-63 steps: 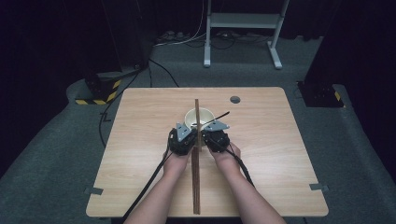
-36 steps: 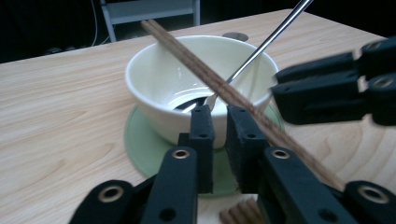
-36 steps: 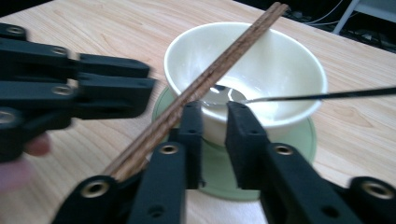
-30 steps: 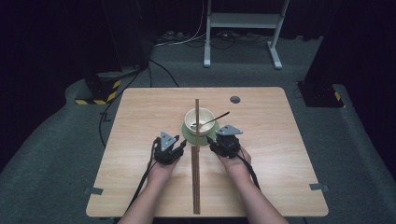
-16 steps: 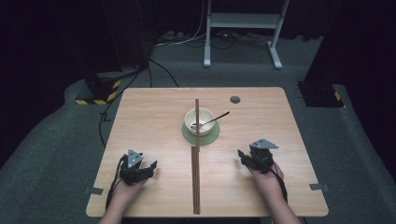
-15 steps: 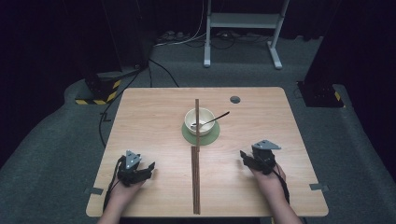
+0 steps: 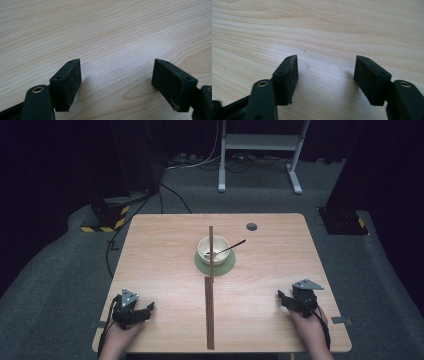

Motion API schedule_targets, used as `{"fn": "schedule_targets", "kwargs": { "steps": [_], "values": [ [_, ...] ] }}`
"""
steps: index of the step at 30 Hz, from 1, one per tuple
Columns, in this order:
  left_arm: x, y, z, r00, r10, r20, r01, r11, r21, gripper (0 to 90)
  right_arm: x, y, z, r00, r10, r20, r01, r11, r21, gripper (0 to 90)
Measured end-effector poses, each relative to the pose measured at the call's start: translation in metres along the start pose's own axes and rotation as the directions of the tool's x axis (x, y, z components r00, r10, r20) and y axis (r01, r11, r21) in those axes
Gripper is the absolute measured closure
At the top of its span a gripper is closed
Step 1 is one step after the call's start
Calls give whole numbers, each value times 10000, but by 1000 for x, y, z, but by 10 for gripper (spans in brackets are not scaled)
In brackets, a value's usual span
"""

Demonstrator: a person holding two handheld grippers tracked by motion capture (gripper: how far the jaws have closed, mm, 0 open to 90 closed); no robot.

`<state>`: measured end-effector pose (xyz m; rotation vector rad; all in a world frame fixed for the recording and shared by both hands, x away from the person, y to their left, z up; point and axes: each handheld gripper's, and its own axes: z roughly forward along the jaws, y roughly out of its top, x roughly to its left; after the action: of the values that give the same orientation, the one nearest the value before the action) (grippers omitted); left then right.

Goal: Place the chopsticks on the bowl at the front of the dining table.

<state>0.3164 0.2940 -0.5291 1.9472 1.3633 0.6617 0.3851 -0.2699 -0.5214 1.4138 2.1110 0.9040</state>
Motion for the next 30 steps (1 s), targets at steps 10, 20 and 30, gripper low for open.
{"fn": "schedule_targets", "kwargs": {
  "steps": [10,20,30],
  "values": [
    [1,0,0,9987,-505,24,505,9985,196,195,0,-5,-4,9999,-154,-4,154,9999,17,292],
    [2,0,2,9988,-422,231,418,9990,179,187,1,-6,-4,9999,-148,62,148,9999,-72,288],
    [1,0,2,9989,-389,260,384,9991,196,182,0,-5,-5,10000,-68,8,68,10000,44,281]
  ]
}}
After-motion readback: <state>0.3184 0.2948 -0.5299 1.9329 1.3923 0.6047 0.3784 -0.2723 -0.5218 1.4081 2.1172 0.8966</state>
